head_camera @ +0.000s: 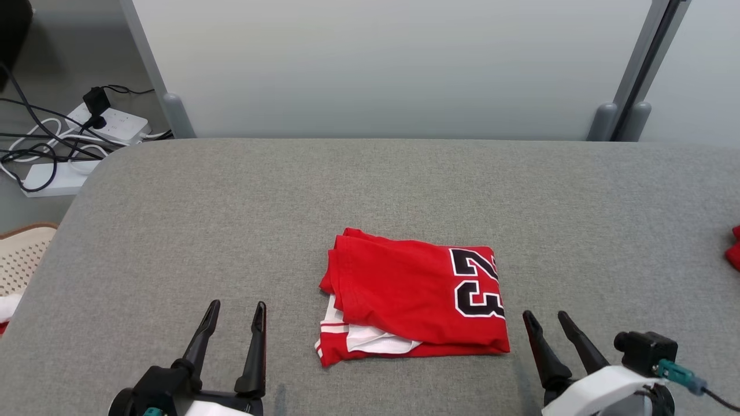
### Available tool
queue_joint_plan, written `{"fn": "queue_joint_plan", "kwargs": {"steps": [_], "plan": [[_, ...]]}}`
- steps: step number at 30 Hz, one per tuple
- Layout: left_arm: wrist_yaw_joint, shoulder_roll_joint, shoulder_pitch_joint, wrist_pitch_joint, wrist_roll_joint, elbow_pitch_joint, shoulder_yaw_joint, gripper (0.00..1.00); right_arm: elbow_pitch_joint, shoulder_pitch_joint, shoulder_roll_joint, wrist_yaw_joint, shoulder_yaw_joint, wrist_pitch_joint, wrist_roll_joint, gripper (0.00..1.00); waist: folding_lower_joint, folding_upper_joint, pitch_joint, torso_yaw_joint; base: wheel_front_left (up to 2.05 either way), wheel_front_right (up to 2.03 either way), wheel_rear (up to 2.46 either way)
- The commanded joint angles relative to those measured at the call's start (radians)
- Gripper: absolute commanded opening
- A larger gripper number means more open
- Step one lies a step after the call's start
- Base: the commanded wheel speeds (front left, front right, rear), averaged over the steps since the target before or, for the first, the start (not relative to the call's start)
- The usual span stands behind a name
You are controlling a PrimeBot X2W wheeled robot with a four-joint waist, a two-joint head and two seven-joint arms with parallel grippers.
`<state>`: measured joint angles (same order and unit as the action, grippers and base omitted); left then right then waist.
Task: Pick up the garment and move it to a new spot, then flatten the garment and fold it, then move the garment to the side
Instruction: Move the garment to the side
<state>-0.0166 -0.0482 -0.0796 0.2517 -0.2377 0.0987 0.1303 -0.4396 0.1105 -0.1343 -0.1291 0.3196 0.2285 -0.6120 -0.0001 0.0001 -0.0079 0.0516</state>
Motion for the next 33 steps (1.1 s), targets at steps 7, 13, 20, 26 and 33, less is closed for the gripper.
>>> {"fn": "queue_joint_plan", "kwargs": {"steps": [7, 13, 20, 26, 33], "plan": [[-0.003, -0.002, 0.037, 0.01, 0.007, -0.023, -0.023, 1.0, -0.084, 0.16, -0.034, -0.002, 0.094, -0.083, -0.202, 1.0, 0.0001, -0.0001, 0.02, 0.028, 0.0, 0.0, 0.0], [0.003, -0.002, 0.048, 0.01, 0.002, -0.026, -0.013, 1.0, -0.164, 0.225, -0.051, -0.002, 0.129, -0.148, -0.31, 1.0, 0.0001, -0.0001, 0.035, 0.057, 0.0, 0.0, 0.0], [0.009, -0.002, 0.06, 0.01, 0.0, -0.03, -0.002, 1.0, -0.263, 0.286, -0.066, -0.002, 0.164, -0.217, -0.406, 1.0, 0.0001, -0.0001, 0.06, 0.096, 0.0, 0.0, 0.0], [0.013, -0.002, 0.067, 0.01, -0.001, -0.032, 0.0, 1.0, -0.29, 0.305, -0.066, -0.002, 0.215, -0.225, -0.458, 1.0, 0.0001, -0.0001, 0.075, 0.116, 0.0, 0.0, 0.0], [0.017, -0.002, 0.07, 0.01, -0.002, -0.035, 0.003, 1.0, -0.302, 0.318, -0.076, -0.002, 0.278, -0.212, -0.498, 0.0, 0.0001, -0.0001, 0.087, 0.122, 0.0, 0.0, 0.0]]}}
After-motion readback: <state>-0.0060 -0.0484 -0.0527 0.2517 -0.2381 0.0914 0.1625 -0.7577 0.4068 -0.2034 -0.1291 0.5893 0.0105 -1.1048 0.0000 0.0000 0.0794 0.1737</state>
